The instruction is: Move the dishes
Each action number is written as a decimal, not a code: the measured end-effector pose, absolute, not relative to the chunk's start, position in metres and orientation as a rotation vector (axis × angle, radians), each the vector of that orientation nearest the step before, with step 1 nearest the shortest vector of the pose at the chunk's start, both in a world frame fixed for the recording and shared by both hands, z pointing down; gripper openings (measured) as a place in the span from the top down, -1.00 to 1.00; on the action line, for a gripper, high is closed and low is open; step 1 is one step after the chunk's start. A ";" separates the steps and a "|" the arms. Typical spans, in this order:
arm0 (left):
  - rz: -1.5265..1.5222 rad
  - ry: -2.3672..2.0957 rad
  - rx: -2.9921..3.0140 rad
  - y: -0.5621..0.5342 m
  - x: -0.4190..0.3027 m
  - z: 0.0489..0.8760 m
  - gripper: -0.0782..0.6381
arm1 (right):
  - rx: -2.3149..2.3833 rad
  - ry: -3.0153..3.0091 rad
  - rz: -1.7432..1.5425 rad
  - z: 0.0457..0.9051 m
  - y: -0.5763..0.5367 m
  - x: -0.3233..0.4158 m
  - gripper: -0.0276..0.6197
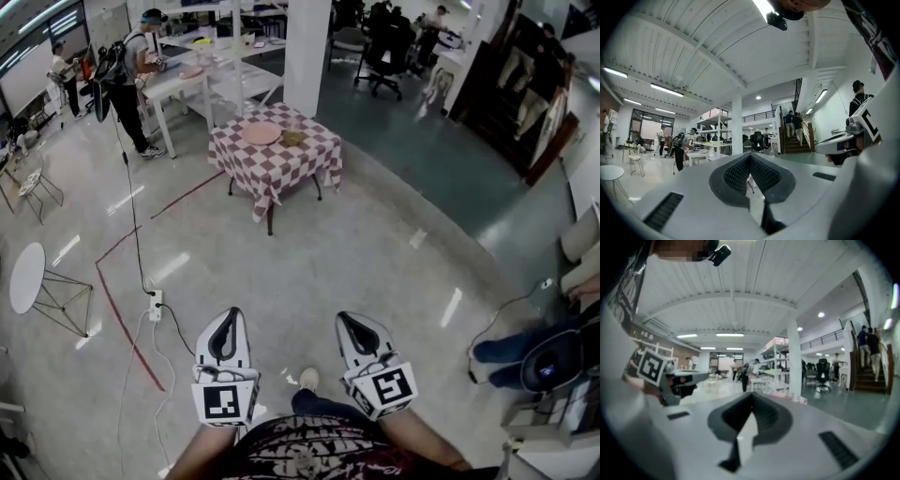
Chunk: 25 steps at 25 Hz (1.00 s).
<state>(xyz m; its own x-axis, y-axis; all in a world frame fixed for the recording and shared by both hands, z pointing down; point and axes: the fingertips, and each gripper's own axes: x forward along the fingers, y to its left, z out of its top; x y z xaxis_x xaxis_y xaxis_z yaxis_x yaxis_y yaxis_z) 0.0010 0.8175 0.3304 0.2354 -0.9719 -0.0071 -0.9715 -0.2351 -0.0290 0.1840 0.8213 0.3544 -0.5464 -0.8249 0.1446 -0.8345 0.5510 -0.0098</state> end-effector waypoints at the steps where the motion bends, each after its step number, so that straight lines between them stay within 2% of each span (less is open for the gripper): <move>1: -0.030 1.930 -2.454 0.811 0.005 0.333 0.70 | 1.426 -2.656 0.116 0.354 0.816 0.187 0.82; 16: 0.006 1.910 -2.380 0.720 0.062 0.300 0.70 | 1.313 -2.720 0.013 0.347 0.727 0.230 0.82; 25: -0.082 1.958 -2.352 0.709 0.061 0.321 0.70 | 1.271 -2.697 0.179 0.381 0.705 0.236 0.82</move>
<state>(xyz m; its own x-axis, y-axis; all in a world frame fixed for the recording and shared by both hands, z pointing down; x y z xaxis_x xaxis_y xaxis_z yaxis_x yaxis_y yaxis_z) 0.0612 0.7088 0.3206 0.1816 -0.9833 -0.0097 -0.9790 -0.1799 -0.0956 0.2363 0.7047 0.3805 -0.6280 -0.7546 0.1902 -0.7732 0.6328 -0.0419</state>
